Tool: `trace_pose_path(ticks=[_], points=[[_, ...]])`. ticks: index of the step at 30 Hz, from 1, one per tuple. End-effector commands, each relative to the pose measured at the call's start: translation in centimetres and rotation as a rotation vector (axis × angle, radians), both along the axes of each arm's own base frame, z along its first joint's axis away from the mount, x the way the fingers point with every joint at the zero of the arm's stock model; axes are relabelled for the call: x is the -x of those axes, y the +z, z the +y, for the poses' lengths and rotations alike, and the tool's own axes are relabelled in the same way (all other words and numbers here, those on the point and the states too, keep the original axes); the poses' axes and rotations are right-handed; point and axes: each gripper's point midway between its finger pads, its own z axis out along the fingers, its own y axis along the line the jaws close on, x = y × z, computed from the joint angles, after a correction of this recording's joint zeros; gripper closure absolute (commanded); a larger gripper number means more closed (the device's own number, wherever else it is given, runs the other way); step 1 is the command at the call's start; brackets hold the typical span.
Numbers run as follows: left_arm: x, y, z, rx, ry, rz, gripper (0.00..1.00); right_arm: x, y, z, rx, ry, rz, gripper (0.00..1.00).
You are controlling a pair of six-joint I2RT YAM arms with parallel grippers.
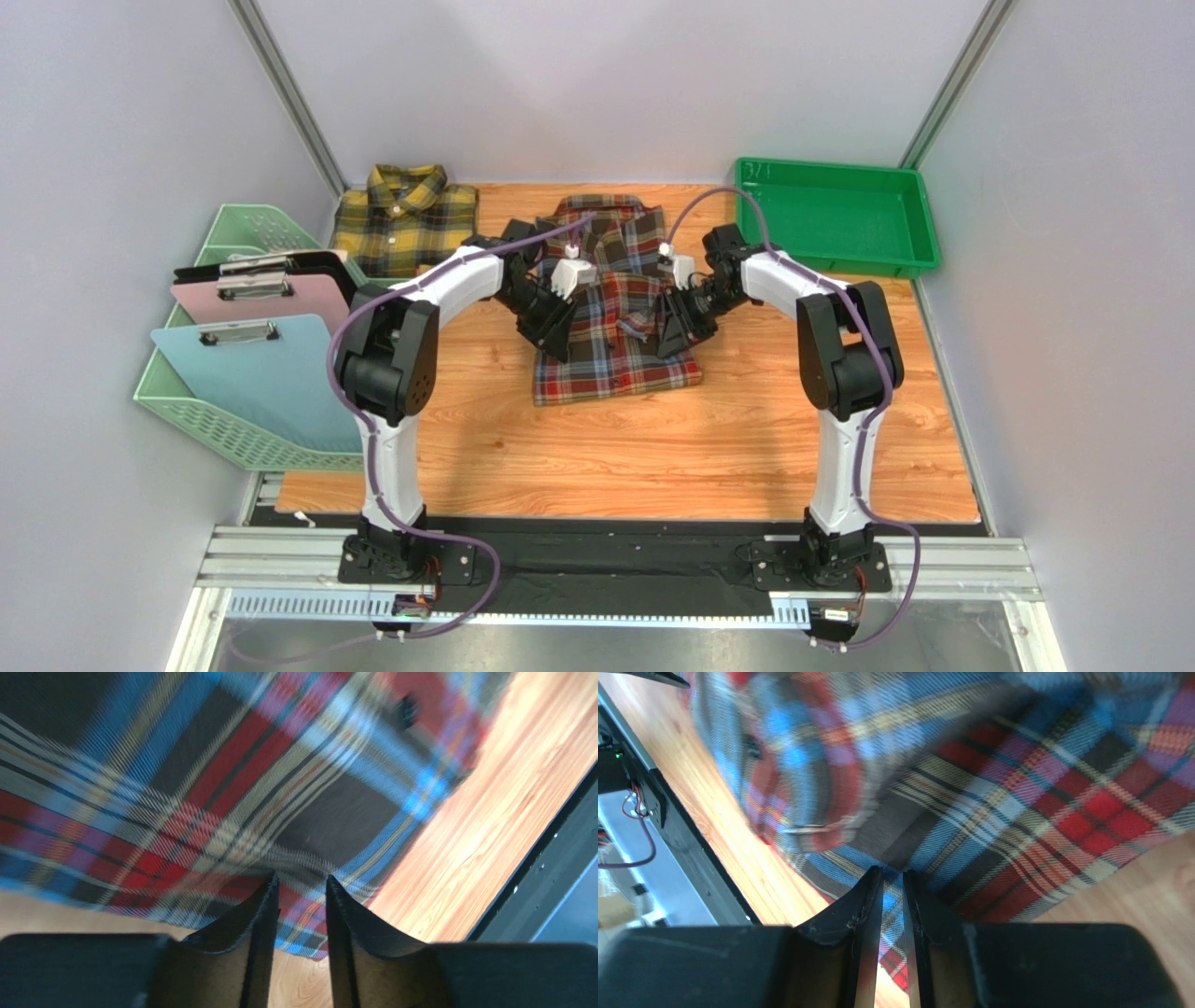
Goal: Fold and stack the long sleeve shirts
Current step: Fold the shirt
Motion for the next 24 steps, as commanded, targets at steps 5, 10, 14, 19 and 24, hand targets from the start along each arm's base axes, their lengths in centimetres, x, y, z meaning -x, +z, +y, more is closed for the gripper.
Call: trace_pose_path(ticks=[5,10,14,19,24], points=[[6.6,-2.6,1.0,-0.044,0.04,0.185,0.67,4.6,-2.0,-0.2,-0.005,-0.099,0.107,0.8],[8.8,-0.5,1.2,0.0,0.06,0.153,0.69,8.4,-0.2,0.1,-0.05,-0.094,0.115,0.8],[8.0,2.8,0.9,0.066,0.045,0.013,0.63,8.0,3.9,0.9,-0.144,-0.142,0.027,0.79],[6.7,6.4,0.0,0.152,0.03,-0.101,0.58,6.0,5.6,3.4,-0.235,-0.165,-0.073,0.78],[4.4,9.7,-0.7,0.216,0.061,-0.192,0.54,5.0,2.9,4.9,-0.224,-0.193,-0.012,0.81]])
